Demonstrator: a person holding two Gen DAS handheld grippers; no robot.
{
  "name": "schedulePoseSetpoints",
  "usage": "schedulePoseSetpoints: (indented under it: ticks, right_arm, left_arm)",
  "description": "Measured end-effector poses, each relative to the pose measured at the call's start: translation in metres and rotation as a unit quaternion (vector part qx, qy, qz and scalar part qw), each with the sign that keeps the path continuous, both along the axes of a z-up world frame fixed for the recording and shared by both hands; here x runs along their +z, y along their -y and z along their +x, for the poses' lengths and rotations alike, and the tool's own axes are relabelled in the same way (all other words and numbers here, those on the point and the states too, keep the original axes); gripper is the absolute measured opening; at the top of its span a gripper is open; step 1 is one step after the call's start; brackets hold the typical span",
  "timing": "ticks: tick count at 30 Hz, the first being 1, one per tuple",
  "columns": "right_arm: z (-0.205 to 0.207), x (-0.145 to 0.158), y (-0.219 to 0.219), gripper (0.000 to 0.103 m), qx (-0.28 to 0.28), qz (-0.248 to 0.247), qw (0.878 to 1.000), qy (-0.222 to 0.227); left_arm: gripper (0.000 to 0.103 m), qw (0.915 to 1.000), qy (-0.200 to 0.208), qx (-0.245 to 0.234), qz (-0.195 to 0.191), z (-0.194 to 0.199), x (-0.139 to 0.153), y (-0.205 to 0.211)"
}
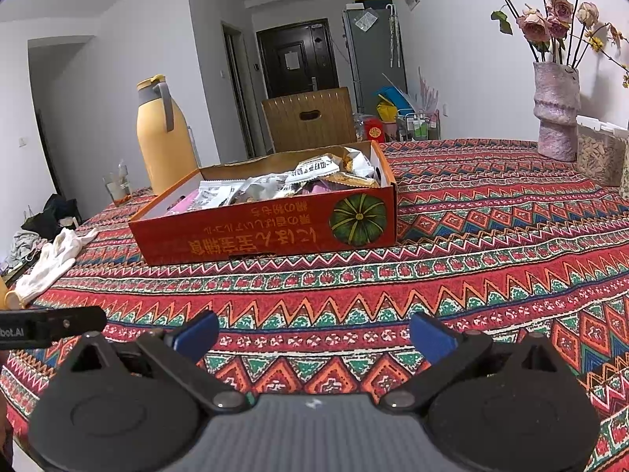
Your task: Organize snacks
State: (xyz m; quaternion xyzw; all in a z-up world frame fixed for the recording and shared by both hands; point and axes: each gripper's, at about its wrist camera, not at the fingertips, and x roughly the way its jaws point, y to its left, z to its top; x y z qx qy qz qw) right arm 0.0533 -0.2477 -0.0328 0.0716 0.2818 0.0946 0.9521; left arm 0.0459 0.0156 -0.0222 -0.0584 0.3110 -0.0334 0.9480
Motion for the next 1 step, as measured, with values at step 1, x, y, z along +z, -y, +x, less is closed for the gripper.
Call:
schedulePoseSetpoints:
  ticks: [1]
  right_arm:
    - [-0.0004, -0.0004, 0.0008, 0.103, 0.0, 0.0, 1.0, 0.0]
  left_arm:
    - [0.103, 1.0, 0.0, 0.001, 0.001, 0.0001, 0.0001, 0.0]
